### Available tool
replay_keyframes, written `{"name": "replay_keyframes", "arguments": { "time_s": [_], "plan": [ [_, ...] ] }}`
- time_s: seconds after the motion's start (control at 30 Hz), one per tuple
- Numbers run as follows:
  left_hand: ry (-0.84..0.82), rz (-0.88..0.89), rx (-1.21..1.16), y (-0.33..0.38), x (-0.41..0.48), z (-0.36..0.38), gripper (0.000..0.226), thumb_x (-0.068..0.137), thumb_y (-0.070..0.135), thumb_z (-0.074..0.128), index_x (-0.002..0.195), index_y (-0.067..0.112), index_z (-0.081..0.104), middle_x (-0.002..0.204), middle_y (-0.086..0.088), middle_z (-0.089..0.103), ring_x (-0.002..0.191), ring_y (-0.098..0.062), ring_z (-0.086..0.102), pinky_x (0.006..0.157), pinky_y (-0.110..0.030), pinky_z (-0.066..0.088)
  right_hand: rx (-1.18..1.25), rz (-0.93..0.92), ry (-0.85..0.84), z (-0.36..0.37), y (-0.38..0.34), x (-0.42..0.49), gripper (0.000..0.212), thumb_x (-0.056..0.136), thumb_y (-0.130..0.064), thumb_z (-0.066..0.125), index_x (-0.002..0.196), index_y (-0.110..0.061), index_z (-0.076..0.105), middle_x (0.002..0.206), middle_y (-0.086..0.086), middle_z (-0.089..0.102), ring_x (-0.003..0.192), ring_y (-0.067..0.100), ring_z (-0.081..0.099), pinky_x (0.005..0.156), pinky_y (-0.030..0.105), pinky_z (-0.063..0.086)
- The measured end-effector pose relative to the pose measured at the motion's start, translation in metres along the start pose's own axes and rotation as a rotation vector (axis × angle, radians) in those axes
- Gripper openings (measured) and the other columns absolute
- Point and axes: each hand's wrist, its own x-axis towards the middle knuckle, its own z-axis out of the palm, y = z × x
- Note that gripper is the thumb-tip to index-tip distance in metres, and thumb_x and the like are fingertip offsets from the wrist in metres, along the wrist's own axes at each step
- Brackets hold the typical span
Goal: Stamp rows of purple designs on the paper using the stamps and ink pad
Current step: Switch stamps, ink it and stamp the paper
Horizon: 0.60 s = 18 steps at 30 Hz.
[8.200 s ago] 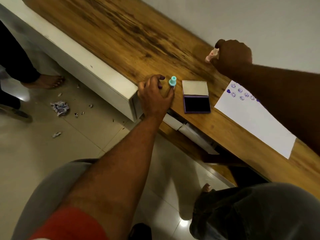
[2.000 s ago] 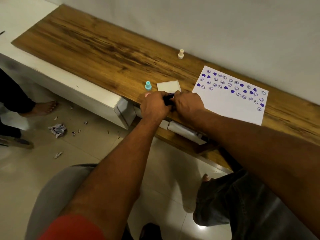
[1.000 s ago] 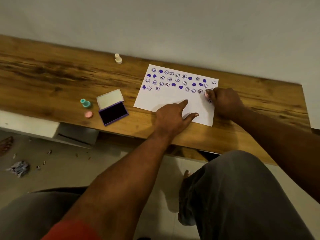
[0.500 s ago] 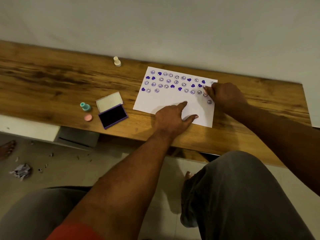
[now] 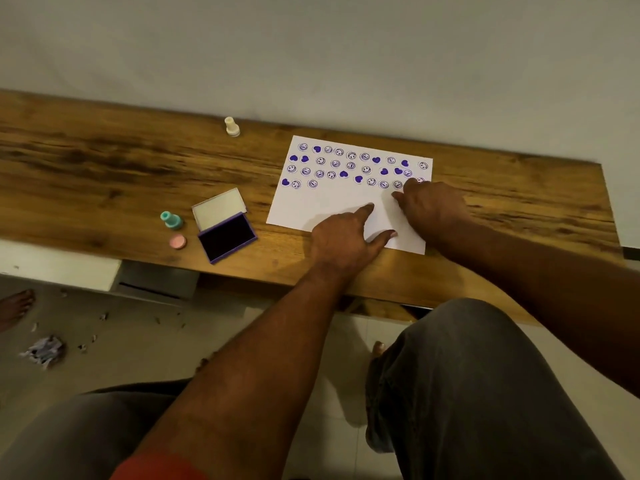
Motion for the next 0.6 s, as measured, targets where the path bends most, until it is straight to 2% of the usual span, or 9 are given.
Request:
{"name": "replay_keyframes", "arguments": {
  "time_s": [0.13,0.3,0.43,0.47,0.5,0.57,0.6],
  "plan": [
    [-0.005,0.003,-0.001,-0.003,0.0,0.0,0.085,0.089,0.087,0.043,0.154,0.033,0.051,0.127,0.002,0.073,0.113,-0.02,0.069,0.078,-0.03,0.049,0.001,0.002,-0.071,-0.005,-0.003,0.002,0.047,0.11,-0.043,0.029,0.122,-0.007,0.056,0.109,0.017,0.071,0.093,0.038,0.069,0.066,0.039,0.049],
    [0.0,0.015,0.004,-0.002,-0.001,0.001,0.083,0.091,0.085,0.041,0.154,0.031,0.051,0.123,0.0,0.074,0.111,-0.022,0.069,0.079,-0.032,0.052,-0.04,-0.043,-0.056,-0.01,-0.001,-0.002,0.044,0.111,-0.041,0.03,0.127,-0.012,0.058,0.116,0.013,0.067,0.097,0.037,0.068,0.064,0.037,0.046],
    [0.018,0.022,0.02,-0.002,-0.001,0.0,0.083,0.092,0.086,0.037,0.154,0.032,0.049,0.121,0.0,0.074,0.109,-0.022,0.069,0.076,-0.032,0.05,-0.07,-0.099,-0.095,-0.024,0.002,0.004,0.04,0.112,-0.036,0.034,0.129,-0.013,0.061,0.115,0.016,0.069,0.102,0.037,0.067,0.073,0.039,0.049],
    [0.029,0.028,0.024,-0.002,0.0,0.0,0.083,0.092,0.085,0.037,0.154,0.031,0.05,0.12,0.0,0.074,0.108,-0.022,0.07,0.075,-0.032,0.05,0.041,-0.059,-0.065,-0.029,0.007,0.007,0.042,0.112,-0.036,0.033,0.125,-0.011,0.065,0.111,0.019,0.07,0.1,0.039,0.067,0.076,0.04,0.05],
    [0.041,0.031,0.027,-0.002,-0.001,0.0,0.083,0.092,0.085,0.037,0.153,0.031,0.05,0.119,0.0,0.075,0.107,-0.022,0.07,0.074,-0.032,0.049,0.255,0.036,-0.027,-0.034,0.012,0.009,0.046,0.112,-0.036,0.032,0.116,-0.01,0.069,0.103,0.02,0.073,0.096,0.04,0.068,0.079,0.04,0.049],
    [0.069,0.036,0.024,-0.003,-0.002,0.0,0.083,0.092,0.085,0.04,0.153,0.03,0.051,0.113,-0.001,0.076,0.102,-0.022,0.071,0.069,-0.03,0.046,0.763,0.283,0.056,-0.044,0.022,0.007,0.048,0.11,-0.037,0.034,0.103,-0.012,0.074,0.087,0.014,0.074,0.085,0.032,0.068,0.08,0.037,0.048],
    [0.085,0.039,0.018,-0.003,-0.002,-0.001,0.082,0.092,0.084,0.042,0.153,0.03,0.051,0.109,-0.001,0.076,0.098,-0.021,0.072,0.066,-0.028,0.043,0.941,0.379,0.092,-0.046,0.025,0.006,0.047,0.109,-0.039,0.035,0.101,-0.014,0.074,0.081,0.009,0.071,0.078,0.028,0.064,0.076,0.036,0.047]
  ]
}}
